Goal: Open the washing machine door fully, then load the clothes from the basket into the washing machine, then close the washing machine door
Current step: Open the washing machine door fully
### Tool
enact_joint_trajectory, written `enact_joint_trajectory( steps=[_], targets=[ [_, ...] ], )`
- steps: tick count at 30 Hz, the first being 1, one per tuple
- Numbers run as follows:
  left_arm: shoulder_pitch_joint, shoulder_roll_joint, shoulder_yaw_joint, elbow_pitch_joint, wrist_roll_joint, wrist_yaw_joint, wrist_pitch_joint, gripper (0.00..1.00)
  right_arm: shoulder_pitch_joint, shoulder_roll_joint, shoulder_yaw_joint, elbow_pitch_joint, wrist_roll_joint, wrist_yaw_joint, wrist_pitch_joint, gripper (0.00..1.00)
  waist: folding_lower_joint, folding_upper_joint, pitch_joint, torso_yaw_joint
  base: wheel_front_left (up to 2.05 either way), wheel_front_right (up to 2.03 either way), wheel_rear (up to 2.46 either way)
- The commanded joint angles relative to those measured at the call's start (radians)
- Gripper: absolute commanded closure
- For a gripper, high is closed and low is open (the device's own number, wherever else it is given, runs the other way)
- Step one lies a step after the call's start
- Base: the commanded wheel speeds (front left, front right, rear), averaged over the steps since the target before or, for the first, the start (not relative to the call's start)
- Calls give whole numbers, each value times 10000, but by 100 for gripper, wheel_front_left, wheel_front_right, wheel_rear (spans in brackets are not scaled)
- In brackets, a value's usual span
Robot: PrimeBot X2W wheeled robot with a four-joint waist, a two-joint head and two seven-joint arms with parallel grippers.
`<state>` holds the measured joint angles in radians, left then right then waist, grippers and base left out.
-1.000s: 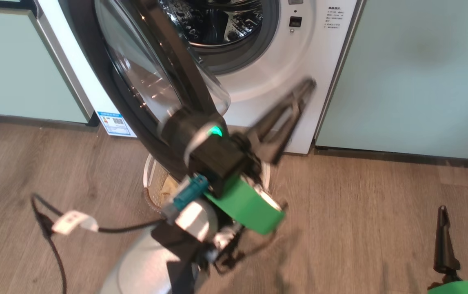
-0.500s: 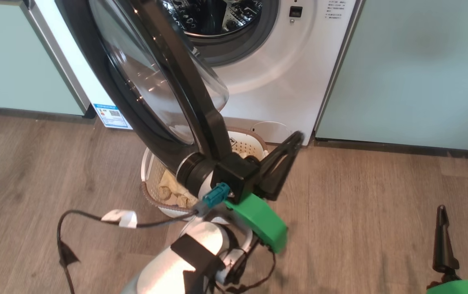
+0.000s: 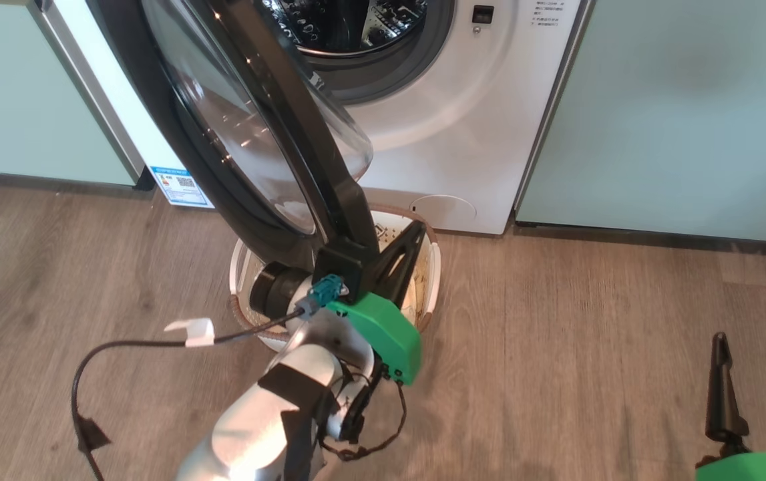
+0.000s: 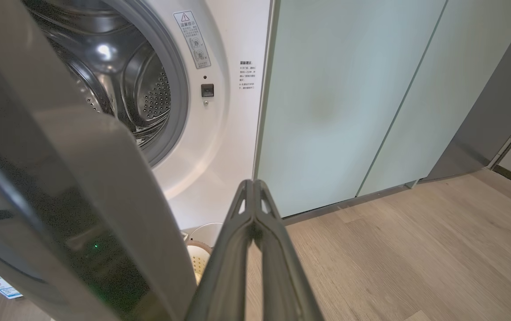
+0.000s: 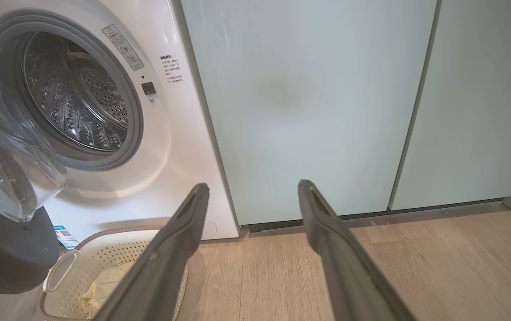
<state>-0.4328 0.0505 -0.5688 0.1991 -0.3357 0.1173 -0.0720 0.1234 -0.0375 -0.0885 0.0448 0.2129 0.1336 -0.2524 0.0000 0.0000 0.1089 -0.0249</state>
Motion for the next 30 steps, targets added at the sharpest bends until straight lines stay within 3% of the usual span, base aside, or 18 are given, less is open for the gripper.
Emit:
enact_joint_trajectory(
  steps=[1,15,30],
  targets=[
    [-550,139,464,-156,-69,48,-83,100,-468,-127,259,-250,62,-29,-93,0,0,0,18,10,0,0,0],
    [-575,214,692,250,-336,186,-233,100,-513,-127,222,-241,121,-29,-93,0,0,0,62,183,0,0,0],
    [21,360,479,-10,-314,469,-341,100,-449,-127,73,-239,120,-29,-93,0,0,0,129,999,0,0,0]
  ],
)
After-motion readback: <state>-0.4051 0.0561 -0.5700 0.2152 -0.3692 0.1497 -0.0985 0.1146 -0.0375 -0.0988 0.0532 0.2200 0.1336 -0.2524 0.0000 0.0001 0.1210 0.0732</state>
